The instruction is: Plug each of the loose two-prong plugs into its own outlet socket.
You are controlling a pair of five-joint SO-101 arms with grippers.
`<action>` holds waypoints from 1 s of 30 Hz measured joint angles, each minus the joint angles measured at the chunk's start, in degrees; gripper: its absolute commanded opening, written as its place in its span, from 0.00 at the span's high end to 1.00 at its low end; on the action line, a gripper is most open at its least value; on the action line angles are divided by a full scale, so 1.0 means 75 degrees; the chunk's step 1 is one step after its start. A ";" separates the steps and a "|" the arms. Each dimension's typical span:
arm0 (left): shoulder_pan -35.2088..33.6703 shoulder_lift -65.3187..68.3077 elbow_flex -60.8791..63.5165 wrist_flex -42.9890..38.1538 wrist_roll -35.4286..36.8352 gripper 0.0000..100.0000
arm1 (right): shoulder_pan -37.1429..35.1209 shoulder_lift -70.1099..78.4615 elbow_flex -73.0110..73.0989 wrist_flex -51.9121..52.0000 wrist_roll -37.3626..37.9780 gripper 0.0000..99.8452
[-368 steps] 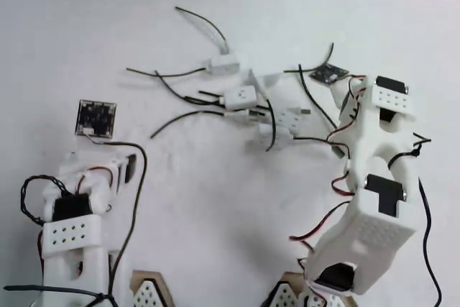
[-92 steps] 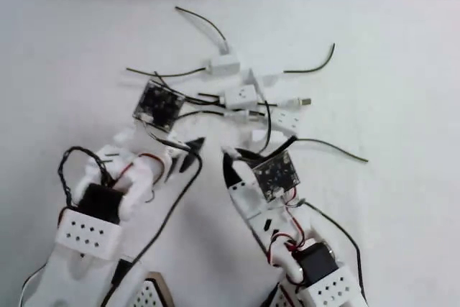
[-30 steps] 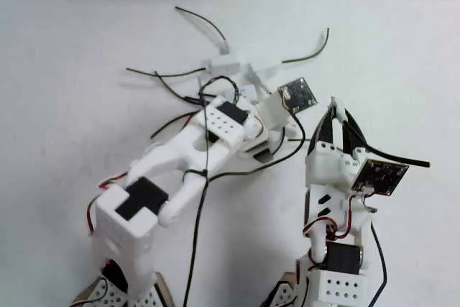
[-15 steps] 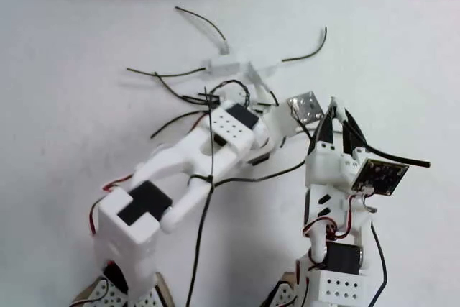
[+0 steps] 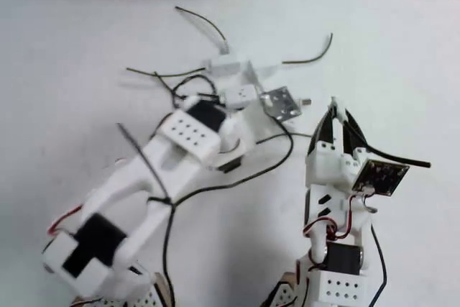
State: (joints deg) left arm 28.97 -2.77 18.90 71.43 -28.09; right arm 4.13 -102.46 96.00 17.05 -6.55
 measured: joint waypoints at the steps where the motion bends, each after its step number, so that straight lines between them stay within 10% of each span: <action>1: -0.0129 -0.0328 0.0316 0.0000 0.0000 0.98 | 0.0000 0.0000 0.0000 0.0000 0.0000 0.98; 15: -0.2004 -0.2590 0.4185 -0.2274 -0.0012 0.86 | -0.0234 0.0000 0.0000 0.0012 0.0000 0.98; 30: -0.3048 -0.2590 0.4103 -0.2544 -0.0012 0.73 | -0.0387 0.0000 0.0000 0.0012 0.0000 0.98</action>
State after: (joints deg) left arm 6.11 -22.20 49.67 52.35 -28.18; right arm 1.23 -102.46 96.00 17.14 -6.55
